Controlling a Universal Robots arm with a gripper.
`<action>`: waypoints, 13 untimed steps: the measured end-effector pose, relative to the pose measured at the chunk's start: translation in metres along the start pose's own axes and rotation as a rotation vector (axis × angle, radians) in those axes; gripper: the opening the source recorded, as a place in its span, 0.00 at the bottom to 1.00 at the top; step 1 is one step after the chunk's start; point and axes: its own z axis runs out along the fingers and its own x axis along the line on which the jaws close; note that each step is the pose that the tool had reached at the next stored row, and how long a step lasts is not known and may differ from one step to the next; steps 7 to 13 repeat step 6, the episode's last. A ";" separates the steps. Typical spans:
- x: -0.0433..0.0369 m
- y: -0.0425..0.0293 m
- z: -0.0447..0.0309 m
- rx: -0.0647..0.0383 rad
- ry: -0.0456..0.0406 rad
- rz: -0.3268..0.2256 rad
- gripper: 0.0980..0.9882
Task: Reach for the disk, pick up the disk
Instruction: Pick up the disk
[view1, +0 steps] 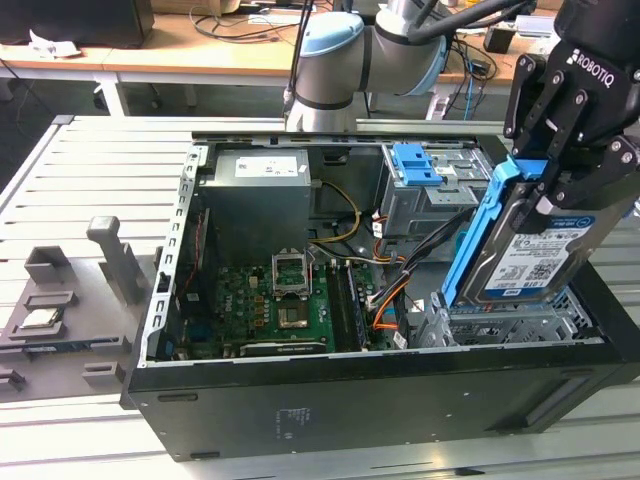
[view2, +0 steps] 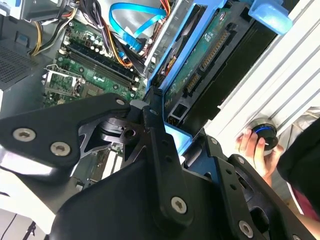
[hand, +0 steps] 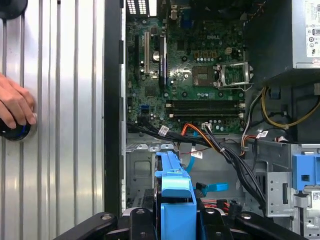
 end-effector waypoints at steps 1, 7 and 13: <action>0.0000 0.0000 0.0004 0.000 0.0002 0.000 0.30; 0.0000 0.0000 0.0006 0.000 0.0001 0.000 0.30; 0.0000 0.0000 0.0006 0.000 0.0001 0.000 0.30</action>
